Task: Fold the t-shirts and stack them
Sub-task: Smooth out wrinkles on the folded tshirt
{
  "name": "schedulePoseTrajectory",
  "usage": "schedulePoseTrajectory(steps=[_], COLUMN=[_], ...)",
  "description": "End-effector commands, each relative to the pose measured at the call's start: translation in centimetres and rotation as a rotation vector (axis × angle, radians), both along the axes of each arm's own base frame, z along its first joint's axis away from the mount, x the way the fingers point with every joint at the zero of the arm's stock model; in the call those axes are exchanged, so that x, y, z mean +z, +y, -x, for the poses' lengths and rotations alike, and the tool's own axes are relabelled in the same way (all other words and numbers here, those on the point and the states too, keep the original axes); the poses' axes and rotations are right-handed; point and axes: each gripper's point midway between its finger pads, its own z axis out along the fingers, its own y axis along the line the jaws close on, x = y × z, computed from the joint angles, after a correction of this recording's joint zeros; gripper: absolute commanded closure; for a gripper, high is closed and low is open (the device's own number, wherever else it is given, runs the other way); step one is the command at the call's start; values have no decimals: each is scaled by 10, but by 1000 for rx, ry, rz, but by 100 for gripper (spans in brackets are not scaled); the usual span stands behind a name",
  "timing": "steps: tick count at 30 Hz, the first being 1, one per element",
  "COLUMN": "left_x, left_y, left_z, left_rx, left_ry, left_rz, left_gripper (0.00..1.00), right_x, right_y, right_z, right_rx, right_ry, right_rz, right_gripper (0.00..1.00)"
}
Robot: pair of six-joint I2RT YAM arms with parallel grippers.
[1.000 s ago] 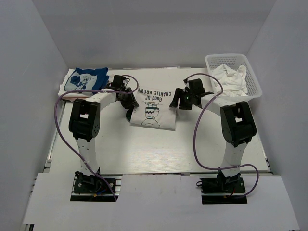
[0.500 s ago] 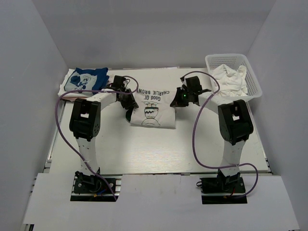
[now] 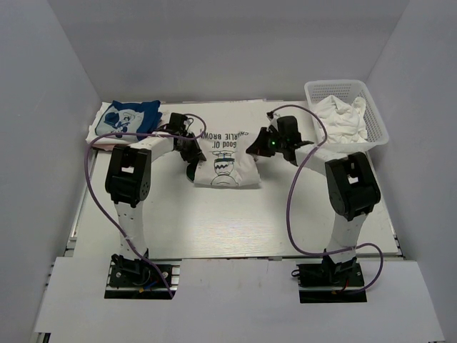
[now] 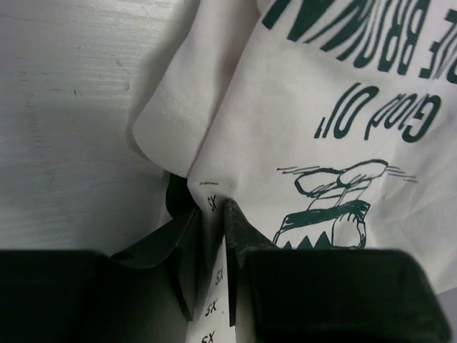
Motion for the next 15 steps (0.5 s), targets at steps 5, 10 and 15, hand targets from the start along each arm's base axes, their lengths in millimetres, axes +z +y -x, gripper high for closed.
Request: schedulePoseTrajectory(steps=[5,10,15], left_x=[12,11,8], left_y=[-5,-4,0], left_z=[-8,-6,-5], left_rx=[-11,-11,-15], left_ry=[-28,-19,-5], left_rz=[32,29,-4], left_gripper=[71,72,68], right_x=[9,-37,-55], right_y=[13,-6,-36], right_z=[11,9,0], right_rx=[26,-53,-168], right_ry=[-30,57,76], right_rz=[-263,-223,-60], right_gripper=[100,100,80])
